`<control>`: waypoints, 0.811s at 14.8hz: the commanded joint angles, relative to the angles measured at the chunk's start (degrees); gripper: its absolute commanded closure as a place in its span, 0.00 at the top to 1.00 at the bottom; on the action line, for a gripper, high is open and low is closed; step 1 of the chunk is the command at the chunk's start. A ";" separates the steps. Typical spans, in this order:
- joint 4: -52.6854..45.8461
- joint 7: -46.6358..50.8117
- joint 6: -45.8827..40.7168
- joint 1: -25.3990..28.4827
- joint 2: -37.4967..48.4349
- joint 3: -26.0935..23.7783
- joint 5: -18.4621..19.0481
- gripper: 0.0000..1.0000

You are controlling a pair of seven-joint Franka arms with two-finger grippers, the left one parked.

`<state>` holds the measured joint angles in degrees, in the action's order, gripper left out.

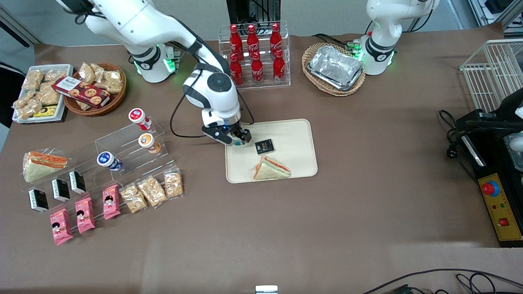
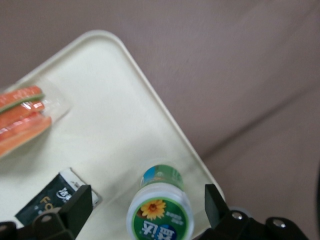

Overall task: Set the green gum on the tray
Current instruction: 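Lower the bottle onto the tray beside the black pack, then open the right gripper and release the bottle on the tray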

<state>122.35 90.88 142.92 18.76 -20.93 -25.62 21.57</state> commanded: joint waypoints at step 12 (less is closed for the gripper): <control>-26.00 -64.02 -47.36 -3.03 20.48 11.62 -15.50 1.00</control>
<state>104.66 42.14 102.30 15.86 0.66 -19.16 7.91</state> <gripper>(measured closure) 0.000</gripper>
